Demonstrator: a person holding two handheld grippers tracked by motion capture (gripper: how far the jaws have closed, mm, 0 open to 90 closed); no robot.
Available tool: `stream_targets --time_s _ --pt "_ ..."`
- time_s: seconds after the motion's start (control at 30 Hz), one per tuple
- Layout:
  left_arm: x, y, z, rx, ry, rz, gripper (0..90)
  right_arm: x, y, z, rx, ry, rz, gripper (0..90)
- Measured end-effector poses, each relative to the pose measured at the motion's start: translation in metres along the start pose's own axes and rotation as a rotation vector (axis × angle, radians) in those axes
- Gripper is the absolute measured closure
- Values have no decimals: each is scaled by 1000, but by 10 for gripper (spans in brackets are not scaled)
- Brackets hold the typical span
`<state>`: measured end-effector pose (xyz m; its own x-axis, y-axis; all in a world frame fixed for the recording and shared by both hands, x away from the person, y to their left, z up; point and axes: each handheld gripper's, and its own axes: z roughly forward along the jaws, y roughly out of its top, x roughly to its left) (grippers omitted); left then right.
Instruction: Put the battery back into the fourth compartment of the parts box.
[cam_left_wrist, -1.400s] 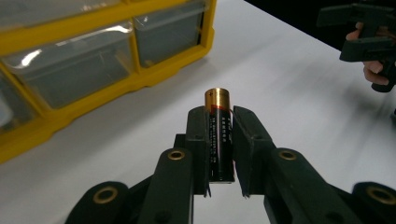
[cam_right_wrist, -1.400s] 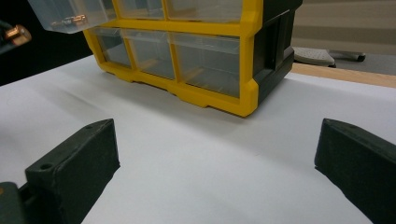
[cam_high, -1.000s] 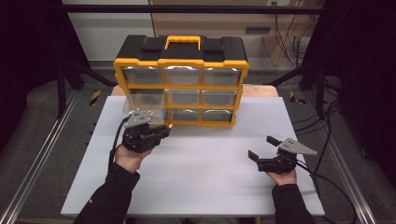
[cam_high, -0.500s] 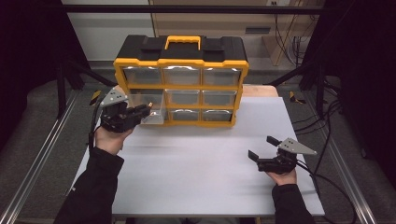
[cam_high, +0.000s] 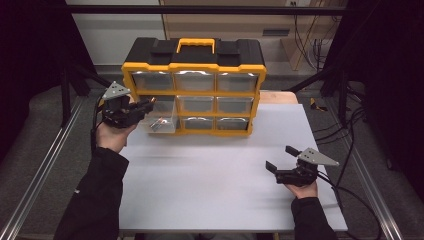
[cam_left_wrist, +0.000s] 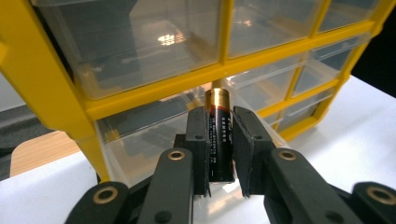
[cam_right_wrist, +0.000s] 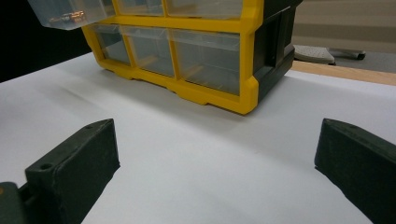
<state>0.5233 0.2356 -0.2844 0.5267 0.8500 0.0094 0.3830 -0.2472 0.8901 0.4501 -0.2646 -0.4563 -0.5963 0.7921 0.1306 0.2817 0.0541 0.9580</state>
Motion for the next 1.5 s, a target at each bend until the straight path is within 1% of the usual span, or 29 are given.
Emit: stream_targets --time_s 0.03,0.1,0.13,0.27,0.3,0.4,0.43,0.47,0.57,0.7,0.77,0.83,0.93,1.0,1.03,1.07,1.1,1.13,1.17,1.2,1.23,1.27,1.3,1.33,1.37,1.4,1.43,1.47,1.5 --pt "4 -1 5 8 9 -2 760 0 0 0 1 1 1 2" --pt "6 -2 7 12 13 -2 760 0 0 0 1 2 -1 2" --pt "10 -4 10 24 15 -1 760 0 0 0 0 2 -1 2" --pt "13 -9 15 38 26 -2 760 0 0 0 2 -2 -3 2" --pt "15 -10 16 46 33 0 760 0 0 0 1 1 -2 2" --pt "20 -17 21 71 45 -13 760 0 0 0 -1 2 -1 2" --pt "20 -17 21 71 45 -13 760 0 0 0 -1 2 -1 2" --pt "21 -19 22 83 47 -14 760 0 0 0 0 2 -1 2" --pt "23 -23 24 95 52 -15 759 0 0 0 1 -1 -2 2" --pt "25 -25 26 95 60 -28 757 0 0 0 1 -2 -3 2" --pt "25 -25 26 93 70 -26 753 0 0 0 0 2 0 2" --pt "24 -25 25 82 70 -26 741 0 0 0 -1 3 0 2" --pt "23 -26 20 62 66 -21 695 0 0 0 -1 4 1 2" --pt "21 -28 14 39 57 -20 651 0 0 0 -3 4 1 2" --pt "21 -28 14 39 57 -20 615 0 0 0 -3 4 1 2" --pt "20 -29 10 16 52 -21 572 0 0 0 -4 1 2 2" --pt "19 -31 7 -1 41 -26 572 0 0 0 -4 1 2 2" --pt "18 -32 3 -21 24 -34 546 0 0 0 -6 2 -2 2" --pt "18 -34 0 -42 12 -37 498 0 0 0 -4 3 3 2" --pt "16 -38 -6 -74 -1 -40 418 0 0 0 -4 5 1 2" --pt "16 -38 -6 -74 -1 -40 384 0 0 0 -4 4 1 2" --pt "15 -43 -13 -110 -27 -48 341 0 0 0 -3 4 3 2" --pt "14 -46 -16 -129 -46 -55 319 0 0 0 -4 4 2 2" --pt "14 -46 -16 -129 -46 -55 298 0 0 0 -4 4 2 2" --pt "12 -54 -21 -157 -74 -62 264 0 0 0 -5 5 2 2" --pt "12 -54 -21 -157 -74 -62 244 0 0 0 -5 5 2 2" --pt "10 -59 -23 -167 -90 -66 244 0 0 0 -5 6 3 2" --pt "8 -67 -25 -168 -108 -69 199 0 0 0 -2 4 5 2" --pt "8 -67 -25 -168 -108 -69 182 0 0 0 -2 4 5 2"
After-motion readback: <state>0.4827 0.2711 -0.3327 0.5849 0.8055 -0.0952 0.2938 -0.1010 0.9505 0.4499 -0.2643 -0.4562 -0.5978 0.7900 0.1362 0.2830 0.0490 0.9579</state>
